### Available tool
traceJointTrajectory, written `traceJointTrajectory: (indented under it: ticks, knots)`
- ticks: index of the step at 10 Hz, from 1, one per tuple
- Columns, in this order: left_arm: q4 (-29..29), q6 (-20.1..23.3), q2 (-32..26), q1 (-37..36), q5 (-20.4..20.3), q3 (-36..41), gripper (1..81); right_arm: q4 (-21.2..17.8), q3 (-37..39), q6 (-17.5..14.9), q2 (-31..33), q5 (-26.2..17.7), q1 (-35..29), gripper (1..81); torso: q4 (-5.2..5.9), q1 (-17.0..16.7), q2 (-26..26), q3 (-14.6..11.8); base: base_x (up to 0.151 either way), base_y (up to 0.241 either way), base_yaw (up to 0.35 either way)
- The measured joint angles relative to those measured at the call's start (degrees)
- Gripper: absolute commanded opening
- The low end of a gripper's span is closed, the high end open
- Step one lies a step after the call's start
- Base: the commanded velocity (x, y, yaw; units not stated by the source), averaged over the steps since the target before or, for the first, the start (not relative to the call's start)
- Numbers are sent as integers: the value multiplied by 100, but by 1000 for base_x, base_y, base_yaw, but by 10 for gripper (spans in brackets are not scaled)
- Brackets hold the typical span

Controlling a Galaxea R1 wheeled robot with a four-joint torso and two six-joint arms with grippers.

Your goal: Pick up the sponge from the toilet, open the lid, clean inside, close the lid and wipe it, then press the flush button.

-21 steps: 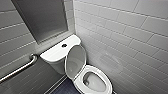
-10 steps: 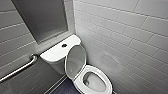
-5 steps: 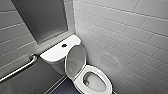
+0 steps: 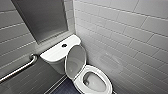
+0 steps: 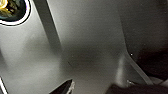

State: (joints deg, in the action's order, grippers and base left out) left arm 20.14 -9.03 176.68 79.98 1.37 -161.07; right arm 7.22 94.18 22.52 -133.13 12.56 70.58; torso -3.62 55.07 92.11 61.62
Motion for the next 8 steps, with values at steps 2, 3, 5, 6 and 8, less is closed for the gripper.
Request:
traceJointTrajectory:
  ticks: [2, 3, 5, 6, 8]
  knots:
    - [0, -2, -325, 0, -10, 675, 811, -2, -395, 9, 243, -121, -741, 10, 0, 0, 0, 0, 0, 0, 0]
    - [-2, -2, -479, -2, -10, 1006, 811, -2, -505, 38, 306, -230, -973, 10, 0, 0, 0, 0, 0, 0, 0]
    - [-5, -4, -895, 2, -7, 1824, 811, 6, -753, 135, 372, -647, -1543, 10, 0, 0, 0, 0, 0, 0, 0]
    - [-11, -6, -1023, 17, -10, 2036, 811, 13, -837, 199, 364, -820, -1833, 10, 0, 0, 0, 0, 0, 0, 0]
    - [-93, -17, -1115, 87, -7, 2197, 811, 22, -861, 377, 262, -1235, -2459, 10, 0, 0, 0, 0, 0, 0, 0]
